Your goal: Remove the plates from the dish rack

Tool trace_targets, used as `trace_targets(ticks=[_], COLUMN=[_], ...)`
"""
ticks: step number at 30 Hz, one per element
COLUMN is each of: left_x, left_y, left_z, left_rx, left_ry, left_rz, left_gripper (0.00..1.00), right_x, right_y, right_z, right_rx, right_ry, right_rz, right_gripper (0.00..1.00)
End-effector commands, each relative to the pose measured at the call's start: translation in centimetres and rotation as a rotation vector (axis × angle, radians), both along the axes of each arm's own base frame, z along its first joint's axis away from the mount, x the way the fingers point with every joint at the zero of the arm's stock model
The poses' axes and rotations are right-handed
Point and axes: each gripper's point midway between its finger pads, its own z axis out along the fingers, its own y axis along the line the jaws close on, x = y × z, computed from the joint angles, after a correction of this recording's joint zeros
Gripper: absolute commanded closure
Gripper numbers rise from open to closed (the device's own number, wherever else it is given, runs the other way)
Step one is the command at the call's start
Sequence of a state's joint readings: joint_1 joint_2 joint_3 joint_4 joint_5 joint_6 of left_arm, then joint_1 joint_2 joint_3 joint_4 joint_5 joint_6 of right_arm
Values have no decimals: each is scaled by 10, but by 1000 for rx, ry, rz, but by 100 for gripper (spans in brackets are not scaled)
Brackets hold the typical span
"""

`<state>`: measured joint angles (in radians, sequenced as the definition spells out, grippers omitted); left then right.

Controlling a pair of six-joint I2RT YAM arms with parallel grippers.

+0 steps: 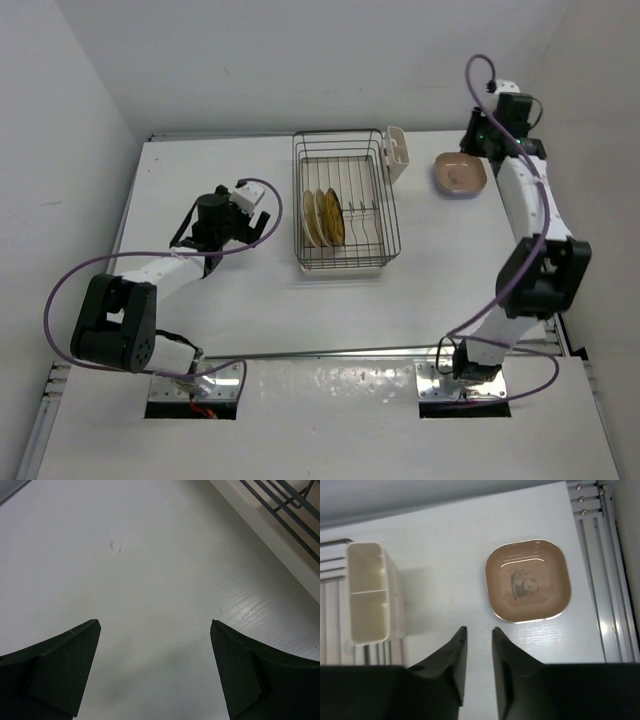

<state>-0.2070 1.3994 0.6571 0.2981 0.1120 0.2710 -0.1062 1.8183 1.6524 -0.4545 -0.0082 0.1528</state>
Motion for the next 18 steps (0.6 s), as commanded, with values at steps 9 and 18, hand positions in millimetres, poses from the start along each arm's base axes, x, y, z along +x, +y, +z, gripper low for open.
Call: trace_targets(ticks=[9,18], left_x=[-13,-35], left_y=[-5,-11], left_z=[26,26], left_rx=[-103,-126], left_ry=[-79,-108], left_rz=[-4,-34], left_gripper=[1,1], right_x=[-75,-110], right_y=[201,301], right_z=[47,33], right_rx=[118,209], right_ry=[-56,-17], right_rz=[561,667], right_gripper=[33,55])
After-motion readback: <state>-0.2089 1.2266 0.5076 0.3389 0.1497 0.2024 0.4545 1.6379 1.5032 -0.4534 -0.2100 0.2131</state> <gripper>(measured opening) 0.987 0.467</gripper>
